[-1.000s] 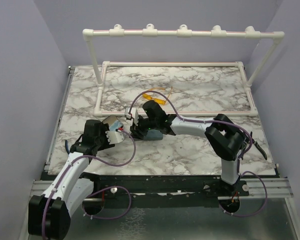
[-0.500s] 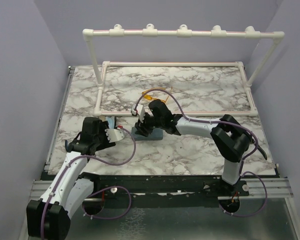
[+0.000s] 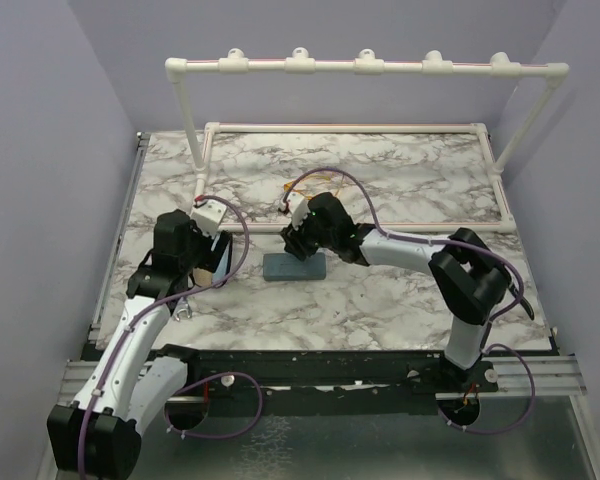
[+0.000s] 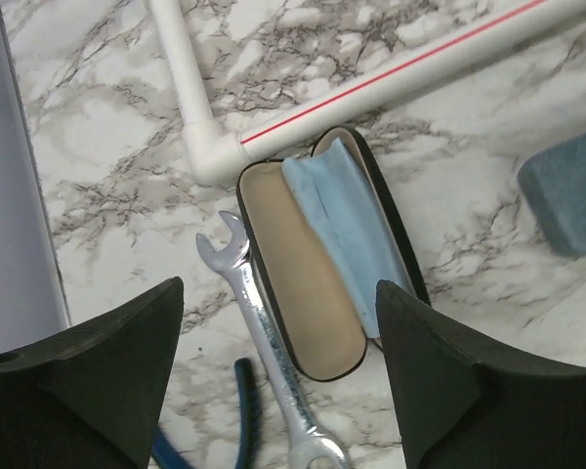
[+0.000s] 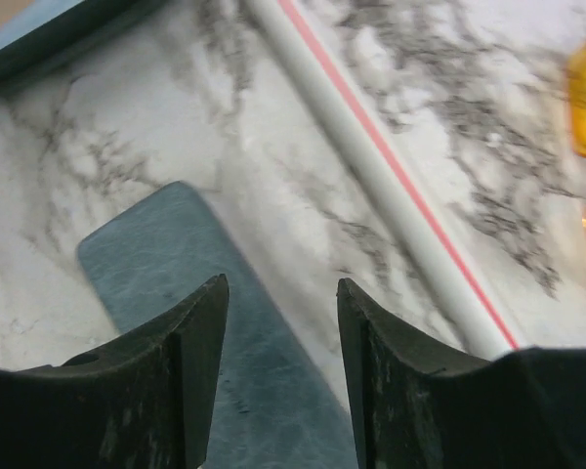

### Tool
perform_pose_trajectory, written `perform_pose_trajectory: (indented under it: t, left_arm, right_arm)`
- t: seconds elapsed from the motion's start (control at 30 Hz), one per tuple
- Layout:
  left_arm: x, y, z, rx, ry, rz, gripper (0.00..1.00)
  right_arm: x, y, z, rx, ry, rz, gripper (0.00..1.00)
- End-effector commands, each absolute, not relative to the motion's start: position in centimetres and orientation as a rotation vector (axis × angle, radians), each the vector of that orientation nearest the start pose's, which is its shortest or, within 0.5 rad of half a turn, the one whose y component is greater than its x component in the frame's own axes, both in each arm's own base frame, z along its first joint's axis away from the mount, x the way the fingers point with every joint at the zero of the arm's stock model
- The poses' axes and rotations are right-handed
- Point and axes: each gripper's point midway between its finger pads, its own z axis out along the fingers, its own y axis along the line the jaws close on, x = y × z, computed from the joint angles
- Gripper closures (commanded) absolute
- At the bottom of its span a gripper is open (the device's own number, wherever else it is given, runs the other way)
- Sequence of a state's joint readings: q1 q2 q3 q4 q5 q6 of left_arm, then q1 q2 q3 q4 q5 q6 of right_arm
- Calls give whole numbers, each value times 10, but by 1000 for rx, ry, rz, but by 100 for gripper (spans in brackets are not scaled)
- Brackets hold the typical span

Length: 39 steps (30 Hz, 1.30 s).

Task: Organize the sunglasses
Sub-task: Fold the sunglasses at the center of the board.

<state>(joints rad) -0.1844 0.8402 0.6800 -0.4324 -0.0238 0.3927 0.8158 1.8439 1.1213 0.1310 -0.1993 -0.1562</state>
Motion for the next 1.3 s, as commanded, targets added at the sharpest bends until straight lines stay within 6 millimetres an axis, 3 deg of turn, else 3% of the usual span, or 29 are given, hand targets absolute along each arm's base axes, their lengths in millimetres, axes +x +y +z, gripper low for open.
perform_pose_trajectory:
  t: [0.0,0.1,0.2,0.3,0.37,0.4,0.5,0.67,0.87,1.0,1.13,1.27]
  left_arm:
    - [290,-39,189,230,1992,-9,19]
    - [294,-49,197,168,1910,-105,16]
    - [296,-59,194,79,1857,-220,14]
    - [295,-70,186,46,1824,-318,14]
    - [294,-73,182,31,1805,-350,14]
    - [293,-74,180,27,1798,-359,14]
    - [290,-75,178,46,1776,-374,14]
    - [286,-75,175,44,1753,-381,13]
    - [282,-80,181,61,1698,-415,13]
    - [279,-79,183,62,1673,-416,13]
    - [279,-79,187,64,1654,-419,13]
    - [279,-80,186,64,1654,-427,13]
  right_arm:
    - [382,341,137,-767,1948,482,47]
    - [418,302,152,-529,2035,414,45]
    - [447,266,148,-385,2092,296,41]
    - [471,251,138,-356,2122,266,41]
    - [480,258,138,-460,2102,301,43]
    - [478,270,139,-594,2061,344,44]
    - [454,304,131,-1029,1923,509,45]
    - [464,300,104,-1246,1873,399,41]
    - [475,305,61,-1395,1968,404,39]
    - [474,306,47,-1420,1983,415,45]
    - [469,306,40,-1433,1983,439,58]
    - [470,305,37,-1431,1985,427,80]
